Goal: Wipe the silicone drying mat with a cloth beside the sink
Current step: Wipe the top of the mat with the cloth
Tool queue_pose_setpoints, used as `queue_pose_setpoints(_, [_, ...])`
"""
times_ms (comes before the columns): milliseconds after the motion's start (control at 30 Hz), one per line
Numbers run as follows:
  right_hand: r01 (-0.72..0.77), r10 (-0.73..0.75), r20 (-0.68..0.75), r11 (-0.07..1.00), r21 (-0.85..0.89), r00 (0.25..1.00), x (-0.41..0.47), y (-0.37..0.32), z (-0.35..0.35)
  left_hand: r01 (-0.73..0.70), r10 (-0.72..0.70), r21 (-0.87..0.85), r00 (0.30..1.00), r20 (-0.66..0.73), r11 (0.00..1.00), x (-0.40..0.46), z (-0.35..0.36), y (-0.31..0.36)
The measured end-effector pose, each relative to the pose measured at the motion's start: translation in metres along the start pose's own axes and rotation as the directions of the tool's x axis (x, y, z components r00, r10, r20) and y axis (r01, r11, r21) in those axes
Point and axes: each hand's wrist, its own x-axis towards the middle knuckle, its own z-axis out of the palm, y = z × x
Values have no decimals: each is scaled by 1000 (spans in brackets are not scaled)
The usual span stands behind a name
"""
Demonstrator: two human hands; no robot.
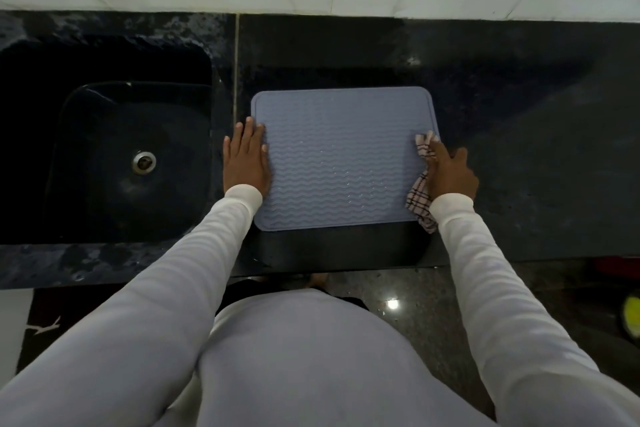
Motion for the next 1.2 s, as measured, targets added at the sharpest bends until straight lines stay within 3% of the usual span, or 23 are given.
queue_pose_setpoints(133, [77, -76, -20, 995, 69, 997, -4, -15, -6, -8, 6, -55, 1000, -25, 998, -1, -1, -1])
queue_pose_setpoints(267, [390, -380, -95, 913, 124, 920, -38, -74, -5, -17, 12, -111, 999, -39, 994, -2, -2, -2])
queue_pose_setpoints(533, [646, -646, 150, 761, 61, 748, -99, -203, 27, -30, 30, -52, 1000, -3, 998, 2, 1, -7])
queue_pose_setpoints(667, [615, -606, 232, 787, 37, 761, -100, -201, 46, -34, 35, -32, 999, 24, 999, 0, -2, -5])
queue_pose_setpoints(1000, [554, -555, 150, 831, 50, 818, -97, -186, 51, -19, 19, -37, 1000, -2, 999, 1, -3, -1])
queue_pose_setpoints(1200, [402, -401, 83, 916, 13, 912, -67, -136, 50, -27, 27, -59, 1000, -8, 998, -1, -3, -4])
